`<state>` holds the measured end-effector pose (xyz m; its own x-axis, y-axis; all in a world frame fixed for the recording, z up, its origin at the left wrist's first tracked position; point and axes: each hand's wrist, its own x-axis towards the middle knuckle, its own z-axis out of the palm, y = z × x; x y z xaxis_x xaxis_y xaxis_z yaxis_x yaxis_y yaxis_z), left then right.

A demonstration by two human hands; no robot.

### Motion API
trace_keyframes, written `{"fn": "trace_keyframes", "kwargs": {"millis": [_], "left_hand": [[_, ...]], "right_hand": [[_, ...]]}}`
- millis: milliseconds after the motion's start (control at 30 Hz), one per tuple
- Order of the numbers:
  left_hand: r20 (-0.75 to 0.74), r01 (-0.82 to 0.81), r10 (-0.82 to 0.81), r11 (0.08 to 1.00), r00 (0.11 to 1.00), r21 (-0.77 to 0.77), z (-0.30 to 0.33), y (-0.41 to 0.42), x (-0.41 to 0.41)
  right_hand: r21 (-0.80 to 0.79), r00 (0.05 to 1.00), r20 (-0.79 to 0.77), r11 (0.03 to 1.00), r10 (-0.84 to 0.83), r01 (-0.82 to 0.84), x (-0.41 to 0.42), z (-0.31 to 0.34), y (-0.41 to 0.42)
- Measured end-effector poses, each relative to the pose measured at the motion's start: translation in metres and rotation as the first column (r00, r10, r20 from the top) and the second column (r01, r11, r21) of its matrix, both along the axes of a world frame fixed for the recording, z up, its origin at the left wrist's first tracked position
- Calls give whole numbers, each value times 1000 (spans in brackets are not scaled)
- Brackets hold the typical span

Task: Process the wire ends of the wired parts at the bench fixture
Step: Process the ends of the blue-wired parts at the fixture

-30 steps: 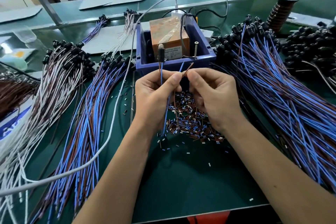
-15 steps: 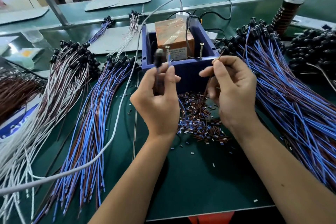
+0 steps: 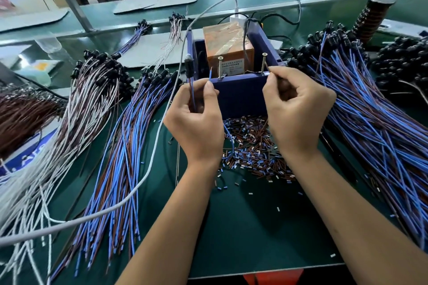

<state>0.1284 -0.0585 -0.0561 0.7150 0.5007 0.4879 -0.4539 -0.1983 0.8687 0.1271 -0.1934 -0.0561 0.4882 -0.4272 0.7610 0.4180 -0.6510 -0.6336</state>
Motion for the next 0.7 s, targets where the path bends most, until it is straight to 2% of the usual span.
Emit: {"fn": "trace_keyframes", "kwargs": {"millis": [700], "left_hand": [[-15,67,-67,998,998,21,3,0,-2]], "right_hand": [[33,997,-47,997,65,-64,-3,-2,-3]]}}
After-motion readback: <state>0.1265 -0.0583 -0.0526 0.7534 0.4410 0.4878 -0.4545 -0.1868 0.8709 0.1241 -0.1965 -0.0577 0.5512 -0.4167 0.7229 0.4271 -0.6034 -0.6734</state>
